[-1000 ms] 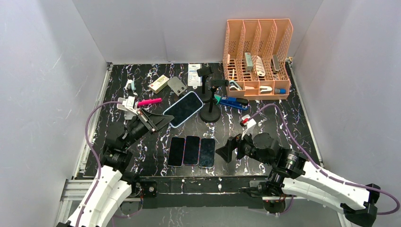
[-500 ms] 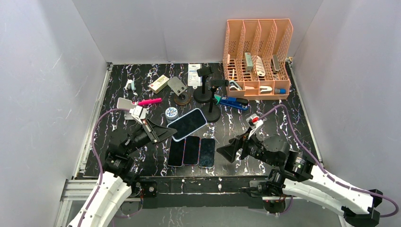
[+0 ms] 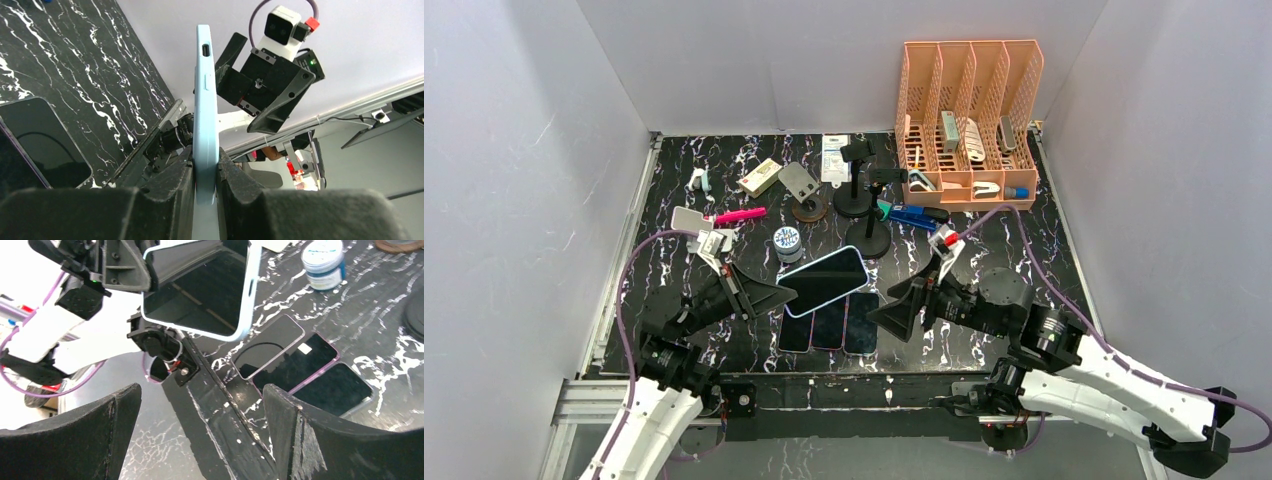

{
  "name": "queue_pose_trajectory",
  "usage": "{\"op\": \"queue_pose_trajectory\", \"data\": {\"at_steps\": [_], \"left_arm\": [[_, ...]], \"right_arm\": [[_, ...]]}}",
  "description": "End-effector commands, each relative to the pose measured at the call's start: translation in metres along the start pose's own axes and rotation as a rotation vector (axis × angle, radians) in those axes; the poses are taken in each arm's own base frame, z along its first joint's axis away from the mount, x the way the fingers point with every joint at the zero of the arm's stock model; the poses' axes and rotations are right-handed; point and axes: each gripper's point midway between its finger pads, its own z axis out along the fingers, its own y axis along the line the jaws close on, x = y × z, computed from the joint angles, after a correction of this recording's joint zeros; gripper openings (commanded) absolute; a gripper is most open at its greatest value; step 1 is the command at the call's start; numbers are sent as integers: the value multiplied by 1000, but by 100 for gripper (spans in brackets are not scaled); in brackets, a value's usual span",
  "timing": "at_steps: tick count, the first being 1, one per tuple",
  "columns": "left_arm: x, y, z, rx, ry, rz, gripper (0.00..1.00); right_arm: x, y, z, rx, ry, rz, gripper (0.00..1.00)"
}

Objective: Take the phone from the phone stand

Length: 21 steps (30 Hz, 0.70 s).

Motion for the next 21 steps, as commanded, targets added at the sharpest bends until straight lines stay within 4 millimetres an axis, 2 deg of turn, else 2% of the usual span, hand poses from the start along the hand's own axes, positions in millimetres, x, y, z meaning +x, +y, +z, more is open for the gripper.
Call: {"op": "queue_pose_trajectory", "data": {"at_steps": [1, 8, 17, 21], "left_arm": [[-4, -44, -7, 128, -5, 118, 0], [-4, -57, -11, 155, -8, 142, 0], [-1, -68, -15, 190, -7, 161, 0], [1, -71, -17, 204, -3, 167, 0]], "right_arm": [[-38, 48, 2, -192, -82, -20, 99], [-47, 61, 10, -241, -87, -14, 99], [-46, 50, 19, -205, -79, -18, 99], [-50, 60, 18, -291, -103, -31, 99]]}}
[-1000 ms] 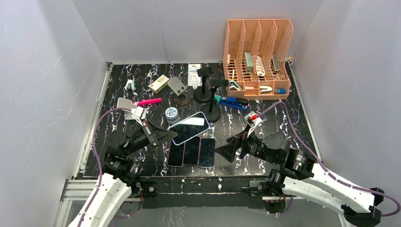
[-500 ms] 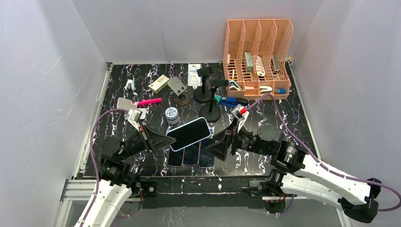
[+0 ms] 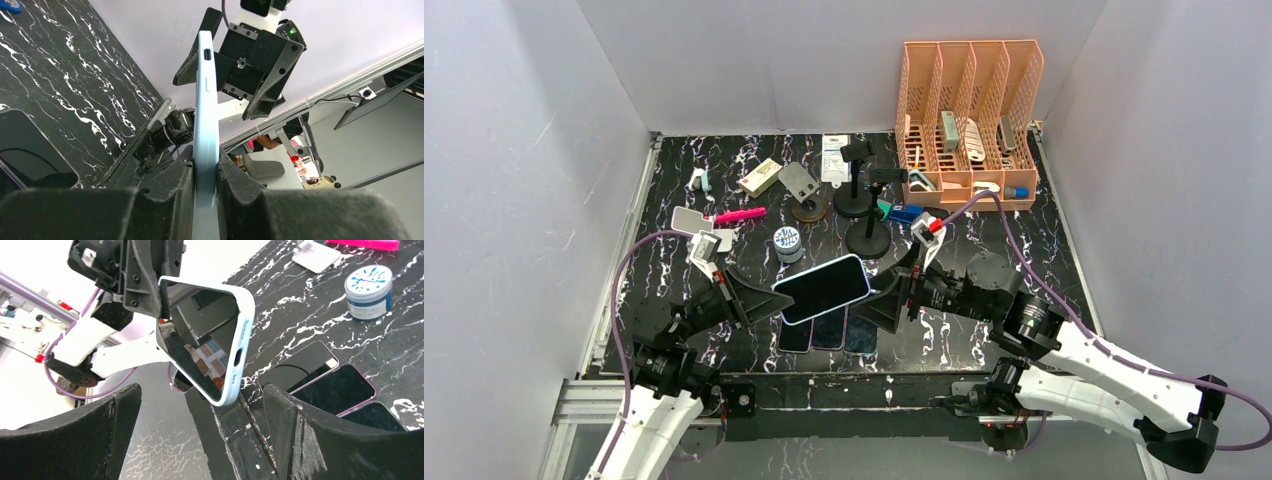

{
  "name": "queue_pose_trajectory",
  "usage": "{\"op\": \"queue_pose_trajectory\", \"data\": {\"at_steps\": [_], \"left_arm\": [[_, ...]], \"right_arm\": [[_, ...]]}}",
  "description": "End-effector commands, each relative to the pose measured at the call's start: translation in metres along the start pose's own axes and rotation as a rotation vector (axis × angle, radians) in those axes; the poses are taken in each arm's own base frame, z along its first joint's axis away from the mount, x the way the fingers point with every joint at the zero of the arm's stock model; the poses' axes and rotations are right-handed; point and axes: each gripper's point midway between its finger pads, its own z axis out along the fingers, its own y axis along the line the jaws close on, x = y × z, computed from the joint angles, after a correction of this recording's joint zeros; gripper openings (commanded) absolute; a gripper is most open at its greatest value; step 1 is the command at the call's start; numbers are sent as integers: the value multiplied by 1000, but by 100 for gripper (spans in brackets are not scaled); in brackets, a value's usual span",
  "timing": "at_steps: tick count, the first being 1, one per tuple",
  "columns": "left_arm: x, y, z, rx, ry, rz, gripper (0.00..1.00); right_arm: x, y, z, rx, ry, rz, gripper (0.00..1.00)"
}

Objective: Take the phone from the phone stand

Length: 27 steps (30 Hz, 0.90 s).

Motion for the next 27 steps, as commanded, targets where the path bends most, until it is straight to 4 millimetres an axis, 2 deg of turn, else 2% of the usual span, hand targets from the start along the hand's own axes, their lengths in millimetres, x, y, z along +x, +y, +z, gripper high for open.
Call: {"op": "queue_pose_trajectory", "data": {"at_steps": [1, 5, 13, 18, 27], "left_arm": [[-7, -41, -4, 114, -19, 96, 0], [-6, -46, -6, 137, -23, 98, 0], [-5, -54, -9, 168, -28, 108, 0], [-4, -56, -10, 179, -27, 106, 0], [-10, -51, -4, 164, -34, 93, 0]], "right_arm": [[-28, 30, -1, -155, -87, -42, 99], [-30, 38, 1, -225, -82, -32, 99], [-36, 29, 6, -274, -61, 31, 99], [-39, 32, 5, -364, -33, 80, 96], [-19, 37, 5, -452, 60, 185, 91]]}}
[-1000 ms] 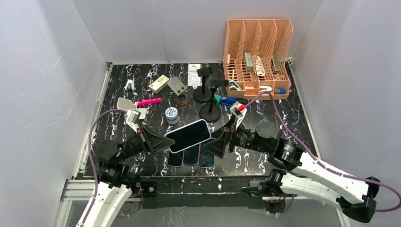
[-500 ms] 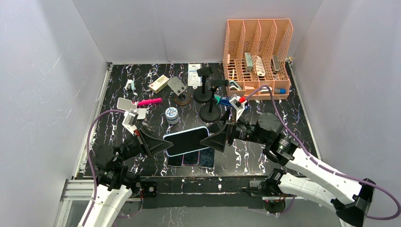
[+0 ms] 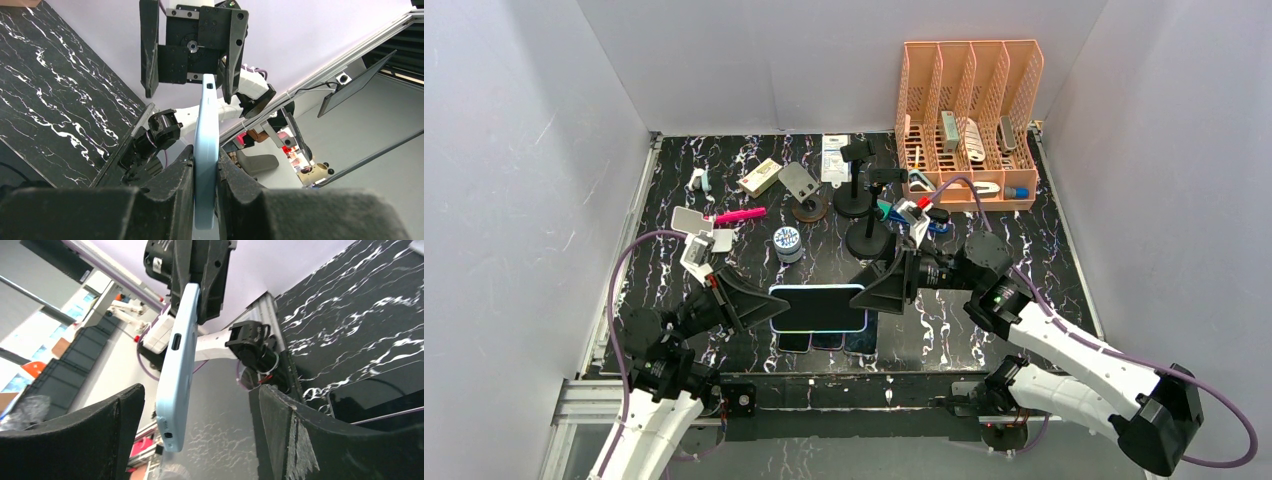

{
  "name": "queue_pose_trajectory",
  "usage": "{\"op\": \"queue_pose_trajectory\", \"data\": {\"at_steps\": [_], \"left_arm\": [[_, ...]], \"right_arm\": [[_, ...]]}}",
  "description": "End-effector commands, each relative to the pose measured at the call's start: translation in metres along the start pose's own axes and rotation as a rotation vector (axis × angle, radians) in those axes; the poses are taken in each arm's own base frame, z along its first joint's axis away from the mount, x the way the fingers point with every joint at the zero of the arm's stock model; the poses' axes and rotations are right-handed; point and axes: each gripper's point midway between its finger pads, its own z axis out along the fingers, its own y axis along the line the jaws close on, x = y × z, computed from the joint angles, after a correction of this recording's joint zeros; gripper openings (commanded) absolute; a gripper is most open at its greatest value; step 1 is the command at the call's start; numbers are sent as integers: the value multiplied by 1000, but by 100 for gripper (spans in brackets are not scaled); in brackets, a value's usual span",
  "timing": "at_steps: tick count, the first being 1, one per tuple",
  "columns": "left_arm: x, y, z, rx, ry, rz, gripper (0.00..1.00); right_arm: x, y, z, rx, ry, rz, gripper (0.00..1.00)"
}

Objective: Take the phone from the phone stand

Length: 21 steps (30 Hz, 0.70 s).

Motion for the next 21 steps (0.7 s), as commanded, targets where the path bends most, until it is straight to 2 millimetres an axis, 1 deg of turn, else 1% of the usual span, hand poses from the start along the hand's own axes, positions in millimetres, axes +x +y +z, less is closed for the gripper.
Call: {"op": "queue_pose_trajectory", "data": {"at_steps": [1, 10, 17, 21], "left_arm": [[-11, -18, 5, 51, -24, 47, 0], [-13, -10, 11, 34, 15, 18, 0], [-8, -2, 12, 22, 33, -9, 0], [-9, 1, 12, 16, 28, -13, 0]], "right_arm": [[4, 21, -3, -110, 32, 9, 90], [18, 18, -6, -105, 94, 83, 81], [24, 14, -5, -97, 125, 141, 69], [24, 13, -3, -95, 131, 160, 58]]}}
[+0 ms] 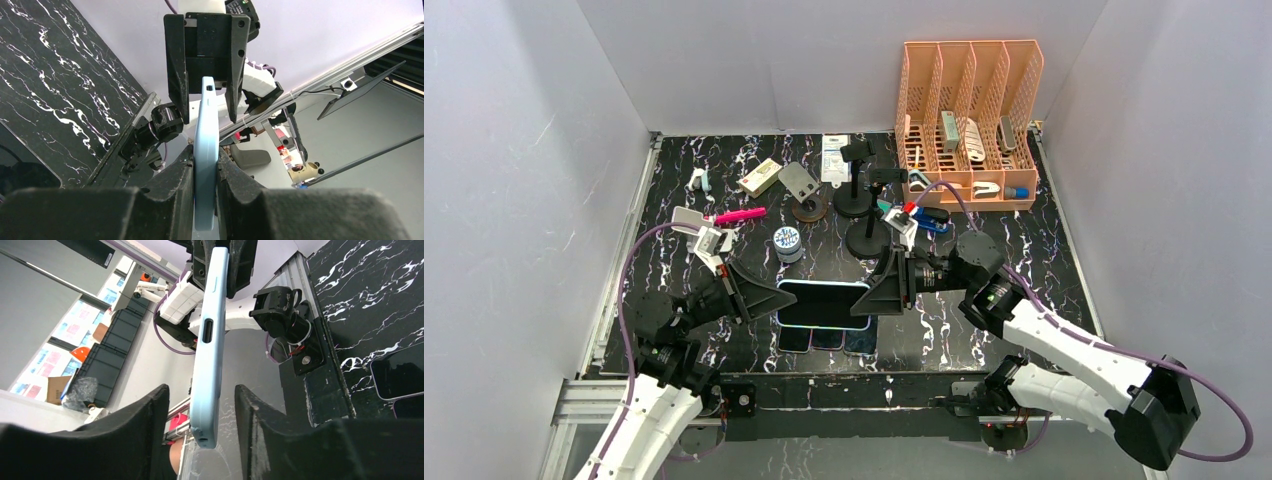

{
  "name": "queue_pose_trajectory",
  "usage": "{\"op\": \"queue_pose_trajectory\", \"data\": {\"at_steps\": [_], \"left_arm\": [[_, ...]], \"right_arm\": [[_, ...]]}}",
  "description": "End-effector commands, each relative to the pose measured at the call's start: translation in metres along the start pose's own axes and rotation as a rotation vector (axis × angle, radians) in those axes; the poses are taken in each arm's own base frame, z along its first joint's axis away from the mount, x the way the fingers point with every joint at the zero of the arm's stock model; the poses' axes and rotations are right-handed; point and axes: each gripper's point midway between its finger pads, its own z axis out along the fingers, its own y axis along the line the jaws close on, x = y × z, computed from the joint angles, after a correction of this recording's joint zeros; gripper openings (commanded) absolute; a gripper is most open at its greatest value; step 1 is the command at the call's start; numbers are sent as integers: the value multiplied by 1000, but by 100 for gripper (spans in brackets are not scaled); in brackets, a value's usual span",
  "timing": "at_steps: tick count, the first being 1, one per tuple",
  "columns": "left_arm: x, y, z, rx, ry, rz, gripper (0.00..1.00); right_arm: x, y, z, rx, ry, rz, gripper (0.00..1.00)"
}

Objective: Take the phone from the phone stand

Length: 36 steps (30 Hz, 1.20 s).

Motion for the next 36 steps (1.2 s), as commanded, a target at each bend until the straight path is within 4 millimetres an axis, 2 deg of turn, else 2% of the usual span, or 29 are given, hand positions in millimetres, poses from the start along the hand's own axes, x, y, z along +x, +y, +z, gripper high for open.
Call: {"op": "queue_pose_trajectory", "data": {"at_steps": [1, 8, 14, 17, 19, 21, 25, 28, 32, 36], "left_arm": [[-7, -21, 1, 60, -18, 60, 0], [-15, -19, 3, 38, -60, 77, 0], [-33, -15, 3, -26, -154, 124, 47], [-45, -1, -2, -118, -242, 142, 59], [-56, 9, -9, -188, -331, 136, 71], [-67, 14, -16, -214, -420, 123, 78], [-85, 20, -29, -239, -570, 89, 81], [-93, 34, -34, -281, -634, 53, 80], [-104, 49, -31, -333, -654, 54, 80], [-116, 51, -21, -345, -644, 130, 80]], "right_arm": [[0, 6, 0, -31, 9, 4, 54], [-4, 8, 1, -45, -17, 11, 29], [-12, 16, -2, -35, -56, -20, 13], [-17, 19, -3, -15, -79, -38, 3], [-19, 21, -4, -9, -95, -49, 1], [-23, 24, -6, 1, -119, -63, 1], [-40, 21, -13, 73, -234, -111, 1], [-59, 23, -20, 103, -356, -145, 1], [-78, 25, -24, 95, -469, -155, 1], [-93, 25, -23, 80, -543, -160, 1]]}}
